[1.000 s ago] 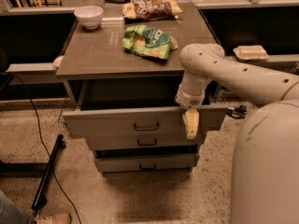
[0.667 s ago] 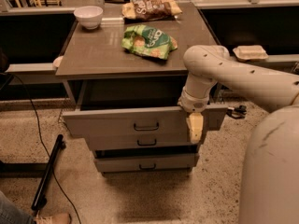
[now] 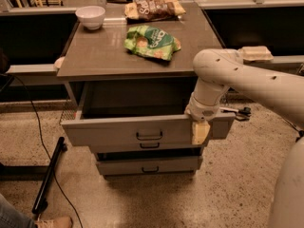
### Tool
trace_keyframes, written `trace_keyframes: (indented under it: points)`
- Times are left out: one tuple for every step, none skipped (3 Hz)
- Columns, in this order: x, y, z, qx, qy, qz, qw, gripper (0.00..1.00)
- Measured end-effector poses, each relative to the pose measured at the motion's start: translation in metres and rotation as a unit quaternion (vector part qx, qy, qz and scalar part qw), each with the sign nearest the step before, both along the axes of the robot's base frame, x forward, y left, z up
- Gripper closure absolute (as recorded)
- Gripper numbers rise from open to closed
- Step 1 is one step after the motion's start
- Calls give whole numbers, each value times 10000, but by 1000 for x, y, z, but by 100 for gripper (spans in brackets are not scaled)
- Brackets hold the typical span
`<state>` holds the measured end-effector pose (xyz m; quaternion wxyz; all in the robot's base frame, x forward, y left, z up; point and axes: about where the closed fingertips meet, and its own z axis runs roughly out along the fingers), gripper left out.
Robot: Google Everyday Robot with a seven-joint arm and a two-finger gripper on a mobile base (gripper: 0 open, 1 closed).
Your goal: Open top drawer
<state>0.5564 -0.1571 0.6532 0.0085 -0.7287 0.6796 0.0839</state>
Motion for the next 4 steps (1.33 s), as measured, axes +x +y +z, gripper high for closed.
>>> trace_keyframes:
  points:
    - [-8,-2,-1,76,-10,-56,10000,40]
    - [-8,-2,-1,78,-10,-58,10000,17]
    - [-8,-2,-1,78,-9,-58,10000,0]
    - [-8,-2,-1,79,-10,-57,10000,0]
